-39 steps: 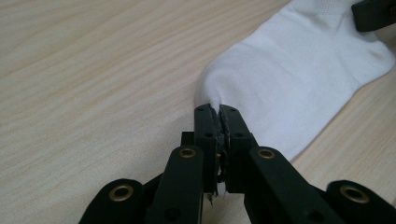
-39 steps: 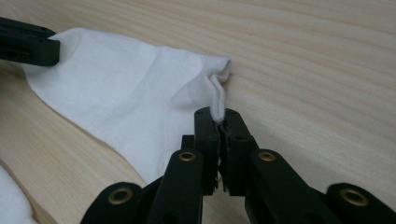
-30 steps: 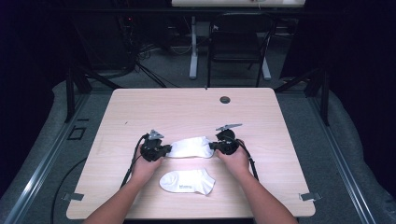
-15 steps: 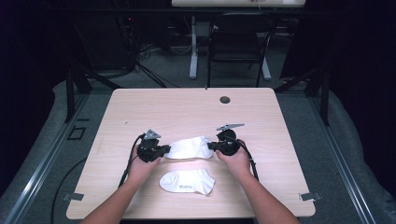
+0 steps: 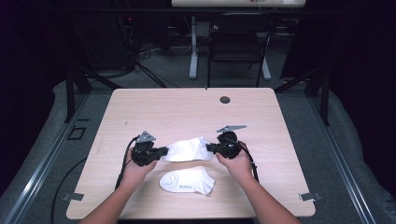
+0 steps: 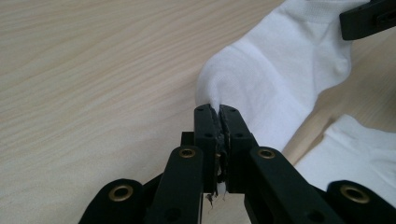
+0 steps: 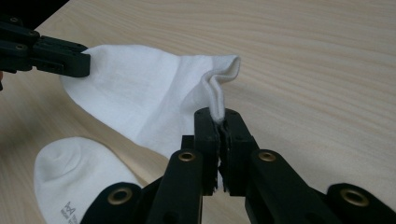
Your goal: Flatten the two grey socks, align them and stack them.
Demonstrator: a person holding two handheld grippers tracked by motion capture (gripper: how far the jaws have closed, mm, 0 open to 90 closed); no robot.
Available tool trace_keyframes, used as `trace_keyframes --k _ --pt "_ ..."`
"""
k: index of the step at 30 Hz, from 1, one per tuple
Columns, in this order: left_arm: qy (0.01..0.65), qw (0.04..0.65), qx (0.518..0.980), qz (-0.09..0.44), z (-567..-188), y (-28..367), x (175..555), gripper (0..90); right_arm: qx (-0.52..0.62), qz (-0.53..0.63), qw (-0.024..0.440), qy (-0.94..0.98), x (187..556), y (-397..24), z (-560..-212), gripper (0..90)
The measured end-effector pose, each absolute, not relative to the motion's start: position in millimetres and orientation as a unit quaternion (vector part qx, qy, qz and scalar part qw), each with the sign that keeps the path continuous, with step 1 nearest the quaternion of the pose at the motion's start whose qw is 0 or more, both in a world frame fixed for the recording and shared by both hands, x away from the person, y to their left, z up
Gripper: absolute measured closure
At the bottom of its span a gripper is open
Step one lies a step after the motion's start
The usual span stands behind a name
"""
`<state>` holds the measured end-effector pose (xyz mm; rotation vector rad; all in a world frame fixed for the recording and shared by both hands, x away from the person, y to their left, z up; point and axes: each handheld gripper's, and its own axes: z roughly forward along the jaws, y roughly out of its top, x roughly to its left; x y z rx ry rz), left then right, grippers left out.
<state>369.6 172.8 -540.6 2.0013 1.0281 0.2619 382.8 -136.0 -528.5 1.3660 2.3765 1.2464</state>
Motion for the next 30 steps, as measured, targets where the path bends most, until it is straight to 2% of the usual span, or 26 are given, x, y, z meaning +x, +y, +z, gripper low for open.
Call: trace_keyframes --k 15,30 --pt "0.4 0.432 0.803 0.091 -534.1 175.2 347.4 87.0 0.432 0.417 0.069 0.796 355.7 -135.5 -520.1 86.6" --pt "0.398 0.436 0.803 0.079 -539.0 182.1 325.1 87.0 0.423 0.422 0.058 0.8 328.4 -136.4 -525.6 86.6"
